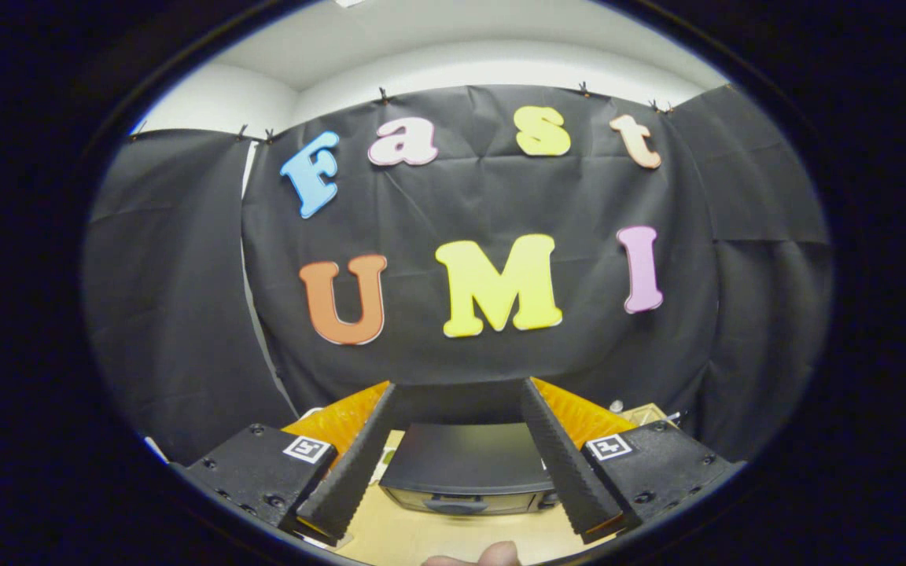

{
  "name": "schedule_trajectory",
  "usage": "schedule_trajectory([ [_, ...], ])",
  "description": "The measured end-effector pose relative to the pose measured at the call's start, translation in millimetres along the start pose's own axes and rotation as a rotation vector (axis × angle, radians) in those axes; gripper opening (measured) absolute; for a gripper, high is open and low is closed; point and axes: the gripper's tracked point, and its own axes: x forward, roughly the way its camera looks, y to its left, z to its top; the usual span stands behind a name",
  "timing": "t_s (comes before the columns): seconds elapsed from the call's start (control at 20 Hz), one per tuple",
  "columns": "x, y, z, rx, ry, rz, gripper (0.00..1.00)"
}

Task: Open the toaster oven, put the food inside, and close the toaster oven door.

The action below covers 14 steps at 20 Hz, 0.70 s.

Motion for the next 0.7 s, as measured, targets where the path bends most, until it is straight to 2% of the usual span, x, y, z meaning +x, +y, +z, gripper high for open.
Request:
schedule_trajectory([
  [0.15, -28, -15, 44, -0.066, -0.081, -0.058, 1.00],
  [0.3, -49, -14, 57, -0.057, -0.106, -0.066, 1.00],
  [0.7, -71, -11, 38, 0.060, -0.048, -0.053, 1.00],
])
